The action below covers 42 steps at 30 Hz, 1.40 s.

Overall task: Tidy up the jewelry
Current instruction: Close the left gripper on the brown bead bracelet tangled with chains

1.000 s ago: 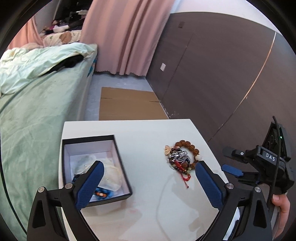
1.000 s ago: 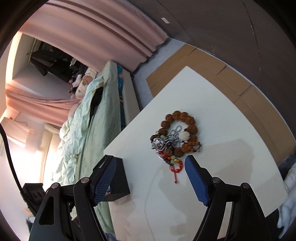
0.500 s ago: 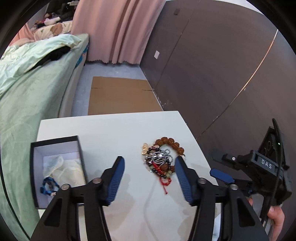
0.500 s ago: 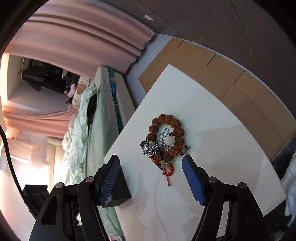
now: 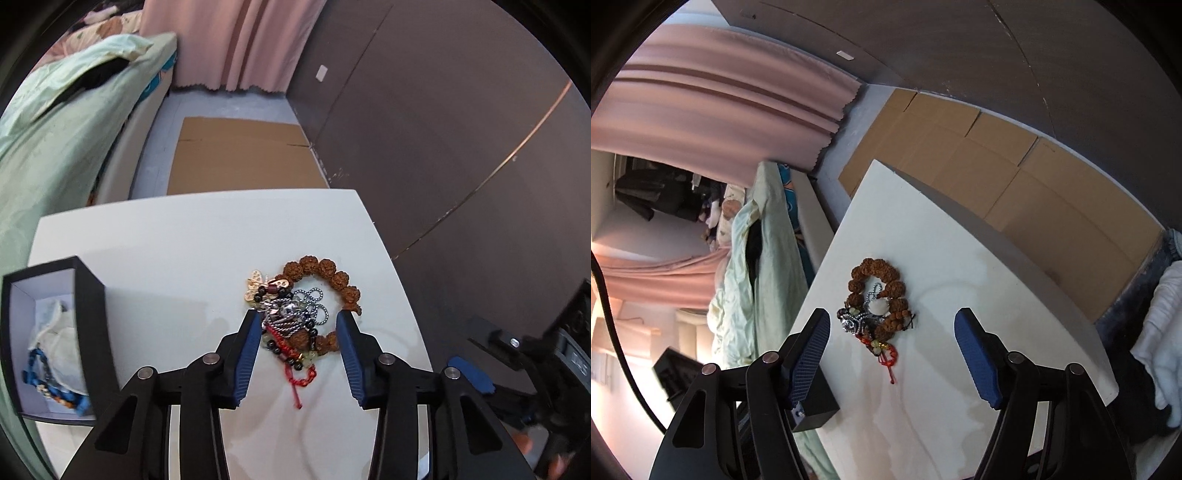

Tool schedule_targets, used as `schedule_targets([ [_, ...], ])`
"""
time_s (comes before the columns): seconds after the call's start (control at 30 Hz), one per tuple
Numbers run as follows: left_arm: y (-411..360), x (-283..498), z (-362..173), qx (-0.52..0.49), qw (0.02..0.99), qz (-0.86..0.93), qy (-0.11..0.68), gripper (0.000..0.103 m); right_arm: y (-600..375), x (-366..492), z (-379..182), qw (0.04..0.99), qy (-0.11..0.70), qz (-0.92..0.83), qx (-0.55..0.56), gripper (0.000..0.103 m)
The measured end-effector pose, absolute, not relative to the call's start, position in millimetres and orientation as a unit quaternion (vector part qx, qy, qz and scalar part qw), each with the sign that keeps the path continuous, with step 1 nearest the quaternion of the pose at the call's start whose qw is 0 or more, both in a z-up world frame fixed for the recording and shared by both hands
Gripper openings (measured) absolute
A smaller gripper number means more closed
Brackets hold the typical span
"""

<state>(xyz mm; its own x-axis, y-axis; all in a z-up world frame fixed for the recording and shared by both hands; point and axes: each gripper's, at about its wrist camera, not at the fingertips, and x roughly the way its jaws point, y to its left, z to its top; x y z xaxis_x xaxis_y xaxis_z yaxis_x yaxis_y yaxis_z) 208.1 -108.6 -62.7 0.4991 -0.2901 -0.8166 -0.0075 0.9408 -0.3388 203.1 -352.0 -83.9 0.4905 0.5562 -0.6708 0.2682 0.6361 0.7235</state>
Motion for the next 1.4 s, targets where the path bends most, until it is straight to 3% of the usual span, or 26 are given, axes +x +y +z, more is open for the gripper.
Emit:
schedule_targets([
  [0.37,-128.1,224.9,-88.7,-0.121,0.848,-0.050,0.514,0.043,-363.2,208.0,-83.3,0.751,0.493,0.097,0.429,0.072],
  [0.57,-125.9,228.7,-102.0,-0.118,0.844,-0.039,0.522,0.036,-365.9,210.9,-82.9,0.750,0.491,0.095,0.432,0.072],
  [0.63,-124.7,230.0,-104.3,-0.115,0.846,-0.031,0.520,0.022,-366.1,211.2,-83.1,0.750,0.492,0.096,0.431,0.072],
  [0.8,-117.8,224.4,-95.6,-0.115,0.854,-0.043,0.506,0.013,-359.7,214.3,-82.8,0.754,0.498,0.099,0.417,0.072],
  [1.07,-98.0,211.8,-65.0,-0.138,0.868,-0.073,0.471,0.013,-342.3,215.8,-85.0,0.760,0.508,0.101,0.393,0.070],
  [1.4,-70.8,195.4,-11.9,-0.152,0.890,-0.100,0.417,0.013,-311.8,221.8,-85.8,0.770,0.526,0.110,0.345,0.054],
])
